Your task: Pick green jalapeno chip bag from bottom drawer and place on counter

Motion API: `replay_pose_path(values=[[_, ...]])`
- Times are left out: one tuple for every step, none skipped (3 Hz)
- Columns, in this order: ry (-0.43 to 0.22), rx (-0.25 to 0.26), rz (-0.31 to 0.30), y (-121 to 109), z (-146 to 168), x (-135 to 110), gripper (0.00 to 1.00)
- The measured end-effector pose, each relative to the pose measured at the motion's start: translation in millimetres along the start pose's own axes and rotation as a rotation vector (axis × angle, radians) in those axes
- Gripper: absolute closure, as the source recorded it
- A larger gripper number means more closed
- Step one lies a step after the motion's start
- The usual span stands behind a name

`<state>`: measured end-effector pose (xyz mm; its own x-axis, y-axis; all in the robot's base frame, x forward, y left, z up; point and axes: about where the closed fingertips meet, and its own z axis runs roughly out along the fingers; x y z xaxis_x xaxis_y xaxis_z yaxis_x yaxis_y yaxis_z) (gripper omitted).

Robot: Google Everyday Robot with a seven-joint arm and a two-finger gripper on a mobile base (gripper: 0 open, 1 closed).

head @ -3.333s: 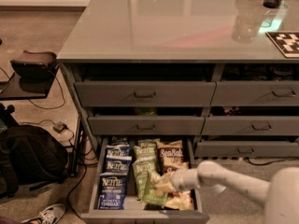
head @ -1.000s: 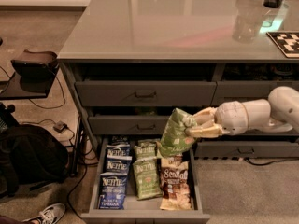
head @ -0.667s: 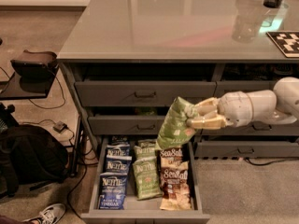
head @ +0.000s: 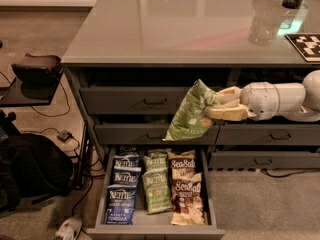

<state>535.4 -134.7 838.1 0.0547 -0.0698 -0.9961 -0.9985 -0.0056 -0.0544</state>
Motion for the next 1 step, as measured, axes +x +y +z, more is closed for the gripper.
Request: replay_pose_path(values=[[0.0, 0.0, 0.0, 0.0, 0.0, 0.0, 1.0]])
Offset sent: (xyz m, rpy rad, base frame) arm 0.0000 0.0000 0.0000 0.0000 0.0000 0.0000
